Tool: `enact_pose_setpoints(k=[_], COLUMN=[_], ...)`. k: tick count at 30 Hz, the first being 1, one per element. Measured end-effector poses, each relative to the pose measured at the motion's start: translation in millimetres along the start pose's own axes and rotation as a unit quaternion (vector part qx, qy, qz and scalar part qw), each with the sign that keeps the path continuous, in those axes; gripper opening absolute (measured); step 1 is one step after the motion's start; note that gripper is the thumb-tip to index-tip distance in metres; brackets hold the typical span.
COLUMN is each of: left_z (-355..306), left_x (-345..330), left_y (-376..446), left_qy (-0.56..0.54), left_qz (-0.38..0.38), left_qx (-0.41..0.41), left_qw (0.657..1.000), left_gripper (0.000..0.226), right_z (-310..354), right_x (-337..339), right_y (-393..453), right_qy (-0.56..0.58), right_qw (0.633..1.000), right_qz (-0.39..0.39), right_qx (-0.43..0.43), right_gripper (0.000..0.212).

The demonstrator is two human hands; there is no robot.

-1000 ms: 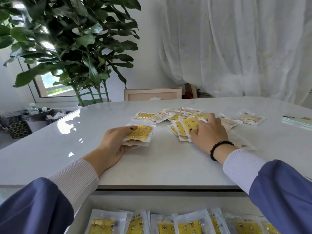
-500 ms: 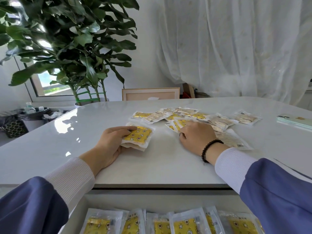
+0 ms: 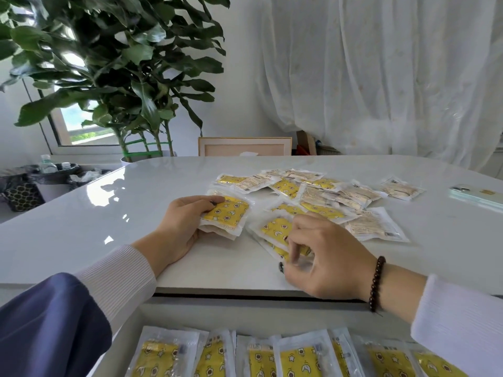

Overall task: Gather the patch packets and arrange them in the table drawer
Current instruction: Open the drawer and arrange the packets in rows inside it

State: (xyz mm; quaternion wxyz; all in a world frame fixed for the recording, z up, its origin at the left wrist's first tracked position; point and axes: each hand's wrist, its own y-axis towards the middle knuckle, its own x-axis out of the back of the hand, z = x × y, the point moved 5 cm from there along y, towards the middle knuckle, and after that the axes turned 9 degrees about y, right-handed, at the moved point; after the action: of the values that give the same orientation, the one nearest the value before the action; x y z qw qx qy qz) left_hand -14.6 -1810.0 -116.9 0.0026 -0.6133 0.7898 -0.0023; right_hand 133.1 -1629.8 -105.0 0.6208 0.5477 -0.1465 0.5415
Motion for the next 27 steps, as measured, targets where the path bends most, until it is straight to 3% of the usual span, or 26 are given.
enact_pose_setpoints(k=[3, 5, 8, 10, 15, 18, 22, 27], left_z=[-1, -1, 0, 0, 0, 0, 1, 1], left_x=[1, 1, 0, 0, 0, 0, 1, 2], left_y=[-1, 0, 0, 1, 1, 0, 2, 4], left_qy=[-0.003, -0.001, 0.009, 0.017, 0.009, 0.002, 0.014, 0.009], left_qz=[-0.013, -0.017, -0.012, -0.011, -0.017, -0.018, -0.019, -0.032], left_qx=[-0.004, -0.004, -0.006, -0.008, -0.012, -0.012, -0.019, -0.018], left_qw=[1.0, 1.0, 1.0, 1.0, 1.0, 1.0, 1.0, 0.999], left_gripper=[0.025, 0.024, 0.024, 0.025, 0.026, 0.025, 0.027, 0.027], right_z=[-11, -21, -30, -28, -25, -28, -32, -41], right_x=[10, 14, 6, 3, -3, -3, -4, -12], right_y=[14, 28, 42, 49, 60, 63, 56, 32], right_qy=[0.132, 0.08, -0.009, -0.025, -0.019, 0.005, 0.094, 0.355], right_qw=[0.982, 0.971, 0.935, 0.918, 0.913, 0.904, 0.902, 0.856], right_qz=[-0.061, -0.074, 0.098, 0.168, 0.198, 0.203, 0.146, -0.134], right_qx=[-0.124, -0.211, -0.34, -0.357, -0.357, -0.375, -0.395, -0.352], right_gripper=[0.032, 0.027, 0.05, 0.059, 0.079, 0.068, 0.065, 0.049])
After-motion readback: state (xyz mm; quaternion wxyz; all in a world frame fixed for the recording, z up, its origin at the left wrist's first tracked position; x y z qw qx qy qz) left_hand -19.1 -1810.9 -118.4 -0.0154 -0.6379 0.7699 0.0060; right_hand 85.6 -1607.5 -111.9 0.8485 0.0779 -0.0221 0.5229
